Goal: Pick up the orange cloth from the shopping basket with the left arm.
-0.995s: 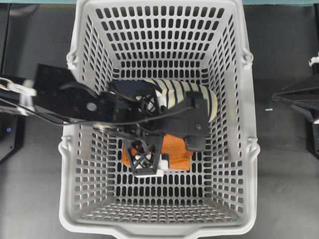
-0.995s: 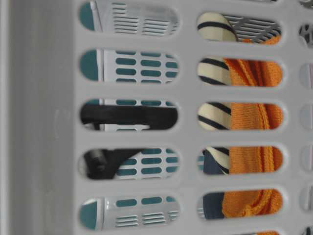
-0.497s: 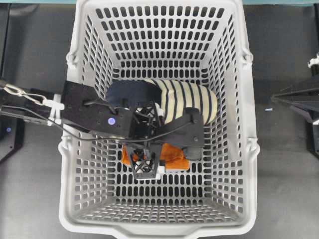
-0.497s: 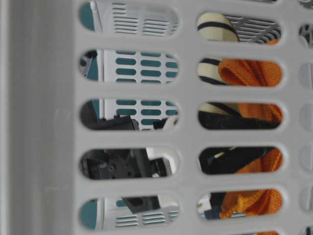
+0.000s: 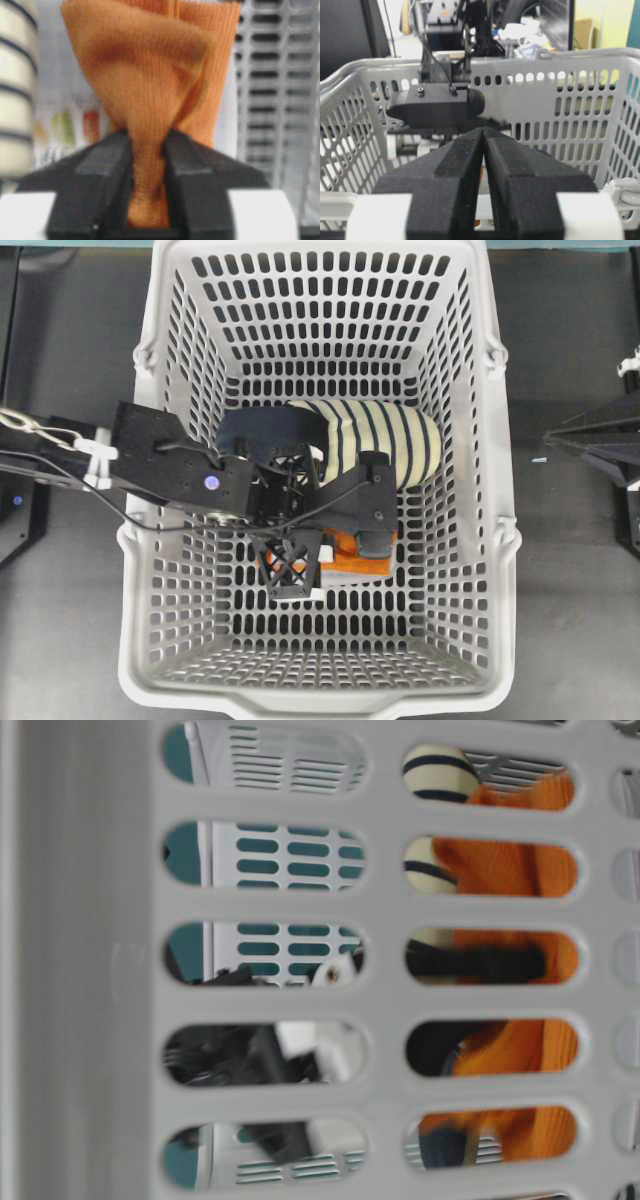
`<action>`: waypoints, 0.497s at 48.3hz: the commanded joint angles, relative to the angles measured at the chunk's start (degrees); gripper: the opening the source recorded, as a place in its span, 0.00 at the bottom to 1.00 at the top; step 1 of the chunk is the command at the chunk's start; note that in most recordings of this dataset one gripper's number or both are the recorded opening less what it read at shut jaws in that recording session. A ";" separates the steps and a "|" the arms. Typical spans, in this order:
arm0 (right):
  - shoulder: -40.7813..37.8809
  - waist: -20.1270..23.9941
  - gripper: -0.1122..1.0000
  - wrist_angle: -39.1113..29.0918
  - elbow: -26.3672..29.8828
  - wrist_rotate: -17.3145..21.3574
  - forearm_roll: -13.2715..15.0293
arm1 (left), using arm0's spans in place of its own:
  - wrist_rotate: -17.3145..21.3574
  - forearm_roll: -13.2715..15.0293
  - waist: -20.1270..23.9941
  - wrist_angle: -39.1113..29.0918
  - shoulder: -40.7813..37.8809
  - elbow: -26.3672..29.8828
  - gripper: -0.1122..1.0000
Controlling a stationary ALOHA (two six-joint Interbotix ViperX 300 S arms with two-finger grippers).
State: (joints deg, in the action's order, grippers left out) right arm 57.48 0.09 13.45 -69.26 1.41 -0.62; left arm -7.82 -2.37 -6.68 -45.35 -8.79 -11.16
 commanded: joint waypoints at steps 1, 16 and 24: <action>-0.09 0.00 0.10 0.35 0.53 0.09 -0.18 | 0.53 -0.09 0.09 -2.81 3.16 2.64 0.23; 0.26 0.00 0.10 0.35 0.35 0.09 -0.18 | 0.70 -0.09 0.79 -18.28 7.56 20.74 0.23; 0.53 0.00 0.10 0.35 0.35 0.09 -0.18 | 0.70 -0.18 1.32 -24.08 7.65 30.67 0.23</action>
State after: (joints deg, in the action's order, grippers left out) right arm 58.10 0.09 13.54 -69.35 1.41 -0.62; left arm -7.03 -2.37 -5.54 -66.88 -3.08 13.71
